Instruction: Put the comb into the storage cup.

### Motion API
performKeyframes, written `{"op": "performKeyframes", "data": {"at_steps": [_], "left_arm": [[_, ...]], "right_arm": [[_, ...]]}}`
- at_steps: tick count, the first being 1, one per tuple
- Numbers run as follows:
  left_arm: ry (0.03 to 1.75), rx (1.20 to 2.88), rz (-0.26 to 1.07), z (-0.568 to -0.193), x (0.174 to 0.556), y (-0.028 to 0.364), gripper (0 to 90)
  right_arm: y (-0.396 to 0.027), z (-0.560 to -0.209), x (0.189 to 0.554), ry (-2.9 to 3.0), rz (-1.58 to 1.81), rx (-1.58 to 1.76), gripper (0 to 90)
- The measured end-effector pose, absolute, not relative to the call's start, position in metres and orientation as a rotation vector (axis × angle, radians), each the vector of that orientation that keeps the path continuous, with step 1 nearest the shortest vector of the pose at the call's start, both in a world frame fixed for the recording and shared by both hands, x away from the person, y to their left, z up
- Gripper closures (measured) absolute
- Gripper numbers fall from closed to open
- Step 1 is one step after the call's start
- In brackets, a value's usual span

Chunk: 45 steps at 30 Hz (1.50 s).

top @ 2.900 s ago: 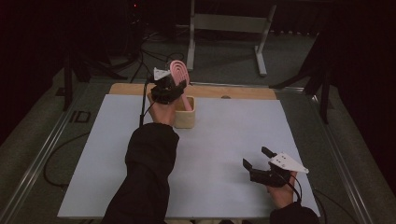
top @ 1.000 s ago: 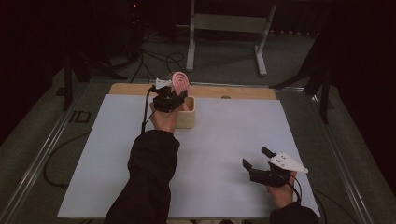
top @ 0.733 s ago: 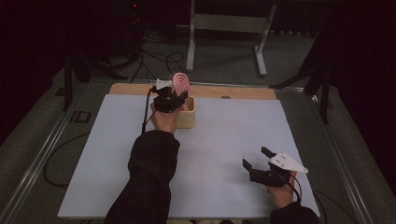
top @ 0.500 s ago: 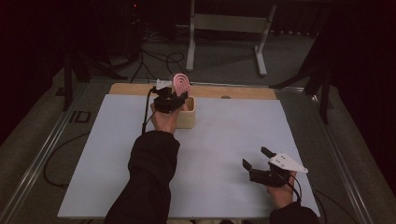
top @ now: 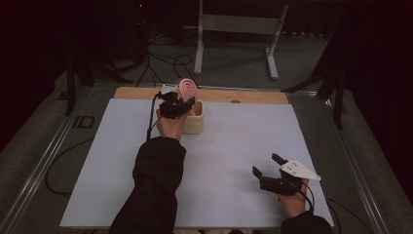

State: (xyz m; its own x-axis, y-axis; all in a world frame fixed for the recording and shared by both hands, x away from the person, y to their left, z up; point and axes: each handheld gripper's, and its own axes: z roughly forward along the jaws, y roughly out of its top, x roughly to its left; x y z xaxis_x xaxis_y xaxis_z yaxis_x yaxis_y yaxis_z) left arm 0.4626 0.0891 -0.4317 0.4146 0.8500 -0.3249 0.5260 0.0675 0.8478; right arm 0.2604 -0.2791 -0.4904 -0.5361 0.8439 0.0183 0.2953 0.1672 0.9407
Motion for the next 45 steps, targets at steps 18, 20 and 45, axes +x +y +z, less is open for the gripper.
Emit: {"op": "performKeyframes", "data": {"at_steps": [18, 20, 45], "left_arm": [[1.231, 1.606, 0.343, -0.434, 0.469, 0.095, 61.8], [1.229, 1.611, 0.339, -0.433, 0.469, 0.096, 61.8], [1.283, 1.629, 0.382, -0.431, 0.47, 0.102, 39.1]], "right_arm": [[-0.28, -0.49, 0.26, 1.921, 1.373, 1.074, 10.7], [-0.28, -0.49, 0.26, 1.92, 1.373, 1.074, 10.7], [-0.281, -0.489, 0.258, 1.917, 1.37, 1.077, 10.7]]}}
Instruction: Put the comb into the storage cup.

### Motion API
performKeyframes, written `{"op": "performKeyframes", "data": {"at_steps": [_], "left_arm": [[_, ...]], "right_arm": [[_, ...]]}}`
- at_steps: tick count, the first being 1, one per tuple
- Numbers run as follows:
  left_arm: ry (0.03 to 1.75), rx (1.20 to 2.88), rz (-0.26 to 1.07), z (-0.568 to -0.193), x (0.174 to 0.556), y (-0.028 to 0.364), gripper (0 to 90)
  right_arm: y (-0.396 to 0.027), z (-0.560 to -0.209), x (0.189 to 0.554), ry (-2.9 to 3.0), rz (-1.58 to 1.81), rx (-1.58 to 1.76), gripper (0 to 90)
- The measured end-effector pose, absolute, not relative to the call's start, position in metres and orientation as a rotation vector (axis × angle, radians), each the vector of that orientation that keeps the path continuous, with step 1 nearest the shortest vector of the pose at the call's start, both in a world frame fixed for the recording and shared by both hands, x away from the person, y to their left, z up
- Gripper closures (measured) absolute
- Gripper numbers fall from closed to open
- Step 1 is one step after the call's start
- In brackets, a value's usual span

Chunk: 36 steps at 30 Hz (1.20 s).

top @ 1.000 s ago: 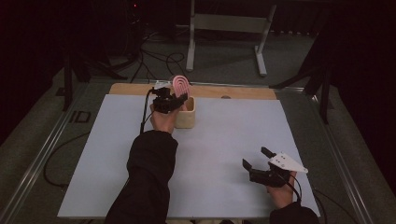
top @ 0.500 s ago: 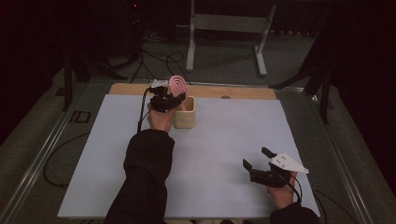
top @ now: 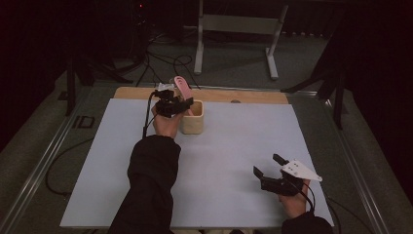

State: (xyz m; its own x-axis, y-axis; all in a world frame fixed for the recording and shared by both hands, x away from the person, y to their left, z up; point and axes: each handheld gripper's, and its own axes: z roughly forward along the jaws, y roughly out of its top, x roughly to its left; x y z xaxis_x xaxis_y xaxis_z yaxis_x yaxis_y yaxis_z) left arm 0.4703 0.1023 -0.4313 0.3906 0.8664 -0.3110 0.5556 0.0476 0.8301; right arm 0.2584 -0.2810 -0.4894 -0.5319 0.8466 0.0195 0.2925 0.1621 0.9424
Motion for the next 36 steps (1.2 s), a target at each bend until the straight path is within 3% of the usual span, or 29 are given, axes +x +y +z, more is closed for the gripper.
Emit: {"op": "performKeyframes", "data": {"at_steps": [15, 30, 36], "left_arm": [[1.299, 1.634, 0.45, -0.426, 0.467, 0.103, 15.4], [1.28, 1.68, 0.471, -0.419, 0.462, 0.106, 0.9], [1.266, 1.702, 0.492, -0.415, 0.459, 0.106, 0.0]], "right_arm": [[-0.281, -0.489, 0.258, 1.918, 1.371, 1.075, 10.6], [-0.281, -0.49, 0.259, 1.92, 1.37, 1.078, 10.7], [-0.28, -0.49, 0.259, 1.922, 1.372, 1.079, 10.7]]}}
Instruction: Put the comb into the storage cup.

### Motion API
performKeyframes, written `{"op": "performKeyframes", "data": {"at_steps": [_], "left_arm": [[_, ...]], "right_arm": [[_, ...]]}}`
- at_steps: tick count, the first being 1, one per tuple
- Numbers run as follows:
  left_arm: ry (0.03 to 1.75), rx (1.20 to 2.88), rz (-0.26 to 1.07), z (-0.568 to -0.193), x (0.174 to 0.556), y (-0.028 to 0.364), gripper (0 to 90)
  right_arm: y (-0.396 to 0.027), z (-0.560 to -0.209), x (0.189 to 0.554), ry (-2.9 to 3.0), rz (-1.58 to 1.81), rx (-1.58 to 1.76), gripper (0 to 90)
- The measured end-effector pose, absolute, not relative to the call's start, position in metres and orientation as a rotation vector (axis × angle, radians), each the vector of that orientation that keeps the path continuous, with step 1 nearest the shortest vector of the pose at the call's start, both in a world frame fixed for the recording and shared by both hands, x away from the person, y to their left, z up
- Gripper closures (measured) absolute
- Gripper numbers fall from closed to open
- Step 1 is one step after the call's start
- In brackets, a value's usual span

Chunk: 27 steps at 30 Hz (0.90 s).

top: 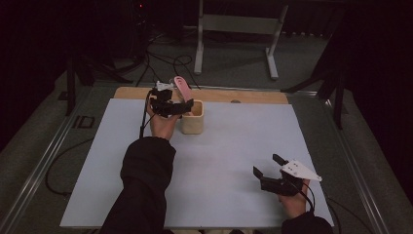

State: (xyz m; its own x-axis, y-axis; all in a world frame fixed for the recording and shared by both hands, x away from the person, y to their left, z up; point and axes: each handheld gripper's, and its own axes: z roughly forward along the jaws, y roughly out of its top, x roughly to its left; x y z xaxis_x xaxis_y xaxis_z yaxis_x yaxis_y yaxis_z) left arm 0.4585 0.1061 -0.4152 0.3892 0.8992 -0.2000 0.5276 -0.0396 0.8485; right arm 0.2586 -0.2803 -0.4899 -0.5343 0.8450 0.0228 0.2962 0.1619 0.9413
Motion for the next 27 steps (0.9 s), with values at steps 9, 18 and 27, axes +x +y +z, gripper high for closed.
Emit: {"op": "performKeyframes", "data": {"at_steps": [9, 18, 27], "left_arm": [[1.238, 1.747, 0.52, -0.407, 0.452, 0.109, 0.0], [1.191, 1.788, 0.543, -0.397, 0.444, 0.113, 0.0], [1.114, 1.813, 0.554, -0.388, 0.43, 0.12, 0.0]], "right_arm": [[-0.281, -0.49, 0.259, 1.922, 1.376, 1.079, 10.6], [-0.281, -0.49, 0.259, 1.922, 1.374, 1.079, 10.6], [-0.28, -0.49, 0.258, 1.925, 1.373, 1.079, 10.6]]}}
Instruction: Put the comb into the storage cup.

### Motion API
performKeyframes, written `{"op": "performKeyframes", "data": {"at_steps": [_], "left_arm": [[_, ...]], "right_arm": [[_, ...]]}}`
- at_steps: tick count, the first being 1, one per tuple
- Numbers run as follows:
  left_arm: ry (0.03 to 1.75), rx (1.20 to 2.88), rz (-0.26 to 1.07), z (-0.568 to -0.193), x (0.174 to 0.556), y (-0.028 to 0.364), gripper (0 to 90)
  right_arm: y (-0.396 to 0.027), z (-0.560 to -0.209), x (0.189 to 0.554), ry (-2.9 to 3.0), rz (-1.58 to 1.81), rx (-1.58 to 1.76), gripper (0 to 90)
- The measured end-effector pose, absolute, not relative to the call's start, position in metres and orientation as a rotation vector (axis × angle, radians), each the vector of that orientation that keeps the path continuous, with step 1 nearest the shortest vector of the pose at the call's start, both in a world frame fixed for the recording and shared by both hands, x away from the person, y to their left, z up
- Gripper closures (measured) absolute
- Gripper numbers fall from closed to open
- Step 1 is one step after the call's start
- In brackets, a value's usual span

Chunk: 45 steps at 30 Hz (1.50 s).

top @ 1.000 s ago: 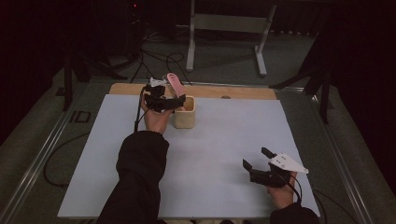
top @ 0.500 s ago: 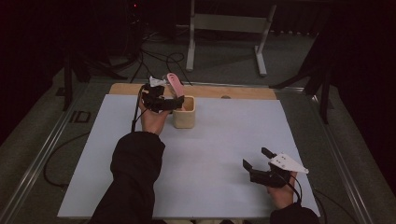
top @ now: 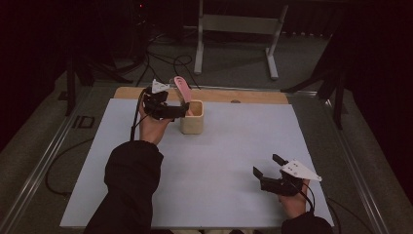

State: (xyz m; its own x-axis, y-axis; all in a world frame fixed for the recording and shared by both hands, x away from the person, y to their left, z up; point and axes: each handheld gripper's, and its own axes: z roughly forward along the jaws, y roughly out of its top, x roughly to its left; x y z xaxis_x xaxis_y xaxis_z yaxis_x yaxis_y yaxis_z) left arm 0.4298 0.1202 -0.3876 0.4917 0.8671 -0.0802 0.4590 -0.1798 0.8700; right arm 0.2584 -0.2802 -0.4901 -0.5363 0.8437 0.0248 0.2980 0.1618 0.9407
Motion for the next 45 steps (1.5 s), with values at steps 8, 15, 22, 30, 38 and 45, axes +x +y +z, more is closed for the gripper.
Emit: {"op": "performKeyframes", "data": {"at_steps": [8, 15, 22, 30, 38, 45], "left_arm": [[1.055, 1.86, 0.548, -0.387, 0.419, 0.128, 0.0], [1.006, 1.918, 0.547, -0.393, 0.409, 0.136, 0.0], [0.955, 1.956, 0.546, -0.396, 0.392, 0.144, 0.0], [0.936, 1.931, 0.55, -0.402, 0.369, 0.164, 0.0], [0.94, 1.91, 0.587, -0.41, 0.346, 0.182, 0.0], [0.952, 1.87, 0.596, -0.426, 0.321, 0.2, 0.0]], "right_arm": [[-0.28, -0.49, 0.258, 1.926, 1.373, 1.08, 10.6], [-0.279, -0.49, 0.258, 1.931, 1.375, 1.076, 10.6], [-0.279, -0.491, 0.258, 1.934, 1.377, 1.075, 10.6], [-0.277, -0.491, 0.258, 1.938, 1.381, 1.072, 10.6], [-0.276, -0.49, 0.258, 1.941, 1.387, 1.07, 10.5], [-0.274, -0.49, 0.256, 1.949, 1.392, 1.061, 10.4]]}}
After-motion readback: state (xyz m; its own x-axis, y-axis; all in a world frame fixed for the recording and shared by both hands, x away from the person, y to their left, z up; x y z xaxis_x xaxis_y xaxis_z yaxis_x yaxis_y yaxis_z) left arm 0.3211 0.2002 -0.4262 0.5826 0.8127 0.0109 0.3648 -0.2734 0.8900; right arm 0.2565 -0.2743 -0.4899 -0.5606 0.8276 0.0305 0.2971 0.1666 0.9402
